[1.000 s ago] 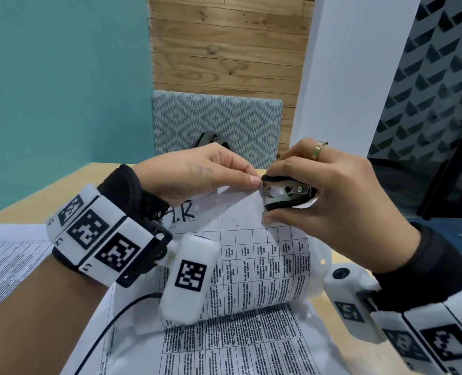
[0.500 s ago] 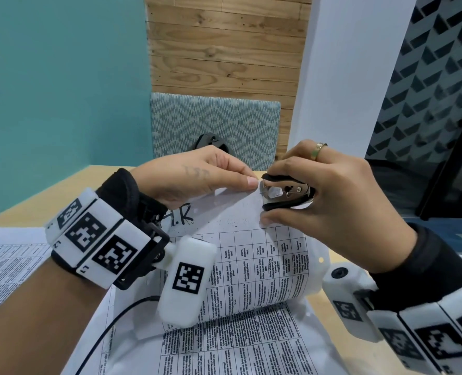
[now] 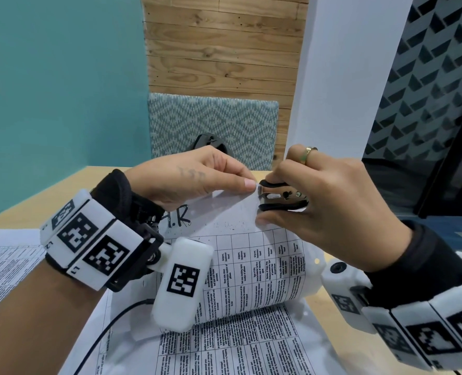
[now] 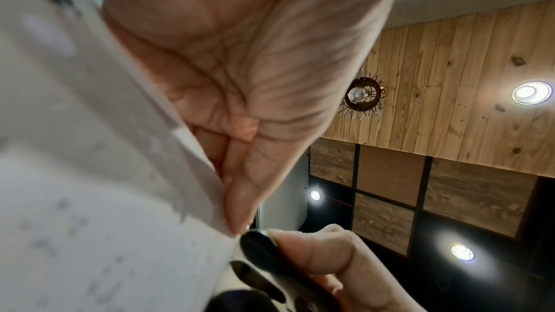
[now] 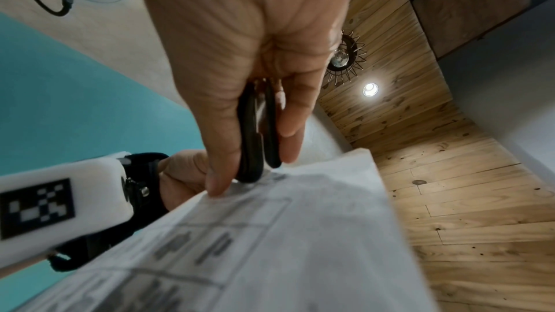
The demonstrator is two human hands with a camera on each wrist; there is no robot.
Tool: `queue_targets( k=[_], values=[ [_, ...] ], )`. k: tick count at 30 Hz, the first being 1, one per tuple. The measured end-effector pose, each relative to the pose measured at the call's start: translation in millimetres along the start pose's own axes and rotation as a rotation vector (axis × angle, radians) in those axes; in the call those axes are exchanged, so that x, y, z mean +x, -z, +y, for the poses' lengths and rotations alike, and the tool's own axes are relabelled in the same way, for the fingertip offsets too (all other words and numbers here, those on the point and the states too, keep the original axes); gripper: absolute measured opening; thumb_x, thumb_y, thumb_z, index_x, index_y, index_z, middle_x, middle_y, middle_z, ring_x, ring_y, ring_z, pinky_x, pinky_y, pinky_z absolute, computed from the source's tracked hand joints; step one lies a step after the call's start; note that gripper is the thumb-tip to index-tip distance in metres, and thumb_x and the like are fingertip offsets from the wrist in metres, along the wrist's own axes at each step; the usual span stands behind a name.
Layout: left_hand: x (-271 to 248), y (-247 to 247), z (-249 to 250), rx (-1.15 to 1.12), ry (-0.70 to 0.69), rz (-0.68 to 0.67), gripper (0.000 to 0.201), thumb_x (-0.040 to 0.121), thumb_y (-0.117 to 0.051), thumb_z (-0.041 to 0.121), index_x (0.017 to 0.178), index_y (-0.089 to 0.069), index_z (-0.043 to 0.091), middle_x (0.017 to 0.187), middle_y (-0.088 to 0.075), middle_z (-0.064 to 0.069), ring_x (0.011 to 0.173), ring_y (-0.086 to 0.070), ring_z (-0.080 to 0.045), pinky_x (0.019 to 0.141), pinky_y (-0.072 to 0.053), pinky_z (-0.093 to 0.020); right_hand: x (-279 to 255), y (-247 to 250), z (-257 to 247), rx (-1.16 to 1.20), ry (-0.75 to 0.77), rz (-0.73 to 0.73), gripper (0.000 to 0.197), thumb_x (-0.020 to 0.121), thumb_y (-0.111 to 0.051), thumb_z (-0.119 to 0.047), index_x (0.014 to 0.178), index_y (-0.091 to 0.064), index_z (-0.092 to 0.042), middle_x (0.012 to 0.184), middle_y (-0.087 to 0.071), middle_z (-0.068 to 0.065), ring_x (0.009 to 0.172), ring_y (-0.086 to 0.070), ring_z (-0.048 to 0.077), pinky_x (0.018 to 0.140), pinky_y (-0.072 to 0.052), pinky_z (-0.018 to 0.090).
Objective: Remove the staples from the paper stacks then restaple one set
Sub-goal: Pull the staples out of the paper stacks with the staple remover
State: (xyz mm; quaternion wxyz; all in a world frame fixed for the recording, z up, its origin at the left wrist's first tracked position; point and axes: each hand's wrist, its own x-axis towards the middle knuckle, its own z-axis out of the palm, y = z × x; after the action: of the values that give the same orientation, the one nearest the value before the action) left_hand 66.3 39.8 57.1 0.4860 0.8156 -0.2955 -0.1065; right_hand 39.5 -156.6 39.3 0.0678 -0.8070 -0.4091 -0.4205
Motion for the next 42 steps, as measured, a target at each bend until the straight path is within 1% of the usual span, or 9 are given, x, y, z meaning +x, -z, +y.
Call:
queue_targets(
  k=[4, 10, 15, 18, 20, 24, 29, 35, 42],
  values=[
    [1.1, -2.0, -0.8, -0.007, -0.014, -0.016, 0.022, 0.082, -0.059, 0.025, 0.087, -0.07, 0.007, 0.082, -0.062, -0.01, 0.079, -0.051, -0.023, 0.08, -0.04, -0.035, -0.6, -1.6, -0.5, 0.001, 0.02, -0.017, 0.038, 0.06, -0.075, -0.033, 0.073, -0.059, -0.002, 0.071, -0.054, 0.008, 0.048, -0.049, 0.03, 0.039, -0.041, 0.031],
    [3.3, -5.4, -1.3, -0.018, -0.035, -0.042, 0.017, 0.085, -0.062, 0.021, 0.088, -0.068, 0.006, 0.081, -0.061, -0.005, 0.077, -0.053, -0.013, 0.073, -0.044, -0.017, -0.6, 4.6, 1.1, 0.056, 0.035, -0.04, 0.034, 0.063, -0.075, -0.031, 0.072, -0.058, -0.003, 0.069, -0.048, 0.001, 0.049, -0.046, 0.023, 0.04, -0.04, 0.029],
    [4.8, -3.5, -3.5, -0.059, -0.018, -0.077, 0.025, 0.083, -0.059, 0.021, 0.093, -0.066, 0.0, 0.087, -0.063, -0.013, 0.081, -0.056, -0.019, 0.079, -0.046, -0.023, -1.2, 6.6, 4.1, 0.189, 0.001, -0.039, 0.035, 0.066, -0.075, -0.035, 0.073, -0.057, -0.006, 0.071, -0.042, -0.007, 0.055, -0.043, 0.015, 0.05, -0.036, 0.031],
    [4.7, -6.4, -1.5, -0.052, -0.007, -0.097, 0.01, 0.08, -0.067, 0.019, 0.079, -0.067, 0.009, 0.078, -0.06, -0.003, 0.074, -0.054, -0.009, 0.07, -0.044, -0.014, -1.3, 4.9, 3.7, 0.181, 0.004, -0.061, 0.034, 0.065, -0.076, -0.035, 0.074, -0.059, -0.007, 0.072, -0.043, -0.008, 0.055, -0.048, 0.017, 0.051, -0.036, 0.032],
    [5.8, -6.9, -2.7, -0.072, -0.013, -0.08, 0.006, 0.076, -0.071, 0.015, 0.073, -0.067, 0.013, 0.076, -0.059, -0.001, 0.074, -0.054, -0.009, 0.069, -0.045, -0.013, -1.3, 4.8, 3.5, 0.183, 0.0, -0.062, 0.034, 0.065, -0.076, -0.035, 0.075, -0.059, -0.007, 0.073, -0.042, -0.008, 0.056, -0.046, 0.015, 0.051, -0.036, 0.031],
    [6.5, -5.5, -5.6, -0.126, -0.023, -0.045, 0.006, 0.074, -0.069, 0.016, 0.078, -0.071, 0.011, 0.082, -0.067, -0.006, 0.08, -0.06, -0.011, 0.075, -0.047, -0.014, -0.5, 5.4, 5.3, 0.257, -0.037, -0.033, 0.035, 0.063, -0.078, -0.034, 0.075, -0.06, -0.006, 0.071, -0.044, -0.007, 0.061, -0.043, 0.012, 0.053, -0.037, 0.025],
    [4.5, -5.6, -4.7, -0.174, -0.048, -0.045, 0.005, 0.075, -0.067, 0.015, 0.073, -0.071, 0.014, 0.075, -0.067, 0.0, 0.073, -0.06, -0.007, 0.069, -0.046, -0.012, 0.0, 4.8, 10.2, 0.427, -0.09, 0.024, 0.037, 0.06, -0.081, -0.032, 0.071, -0.062, -0.003, 0.068, -0.051, -0.009, 0.061, -0.044, 0.003, 0.056, -0.034, 0.011],
    [3.5, -11.1, 0.8, -0.145, -0.095, -0.021, 0.01, 0.078, -0.069, 0.016, 0.068, -0.068, 0.019, 0.066, -0.063, 0.005, 0.063, -0.056, -0.004, 0.061, -0.044, -0.011, -0.9, 4.4, 17.7, 0.528, -0.122, 0.064, 0.04, 0.062, -0.078, -0.039, 0.072, -0.063, -0.003, 0.068, -0.058, 0.002, 0.063, -0.052, 0.012, 0.057, -0.04, 0.023],
    [6.0, -16.0, 1.5, -0.127, -0.079, 0.037, 0.009, 0.074, -0.064, 0.02, 0.065, -0.064, 0.018, 0.061, -0.055, 0.003, 0.056, -0.045, -0.009, 0.053, -0.035, -0.015, -2.1, 2.0, 22.1, 0.728, -0.254, 0.068, 0.038, 0.058, -0.078, -0.041, 0.072, -0.064, -0.009, 0.068, -0.061, 0.002, 0.063, -0.056, 0.013, 0.059, -0.044, 0.028]
  ],
)
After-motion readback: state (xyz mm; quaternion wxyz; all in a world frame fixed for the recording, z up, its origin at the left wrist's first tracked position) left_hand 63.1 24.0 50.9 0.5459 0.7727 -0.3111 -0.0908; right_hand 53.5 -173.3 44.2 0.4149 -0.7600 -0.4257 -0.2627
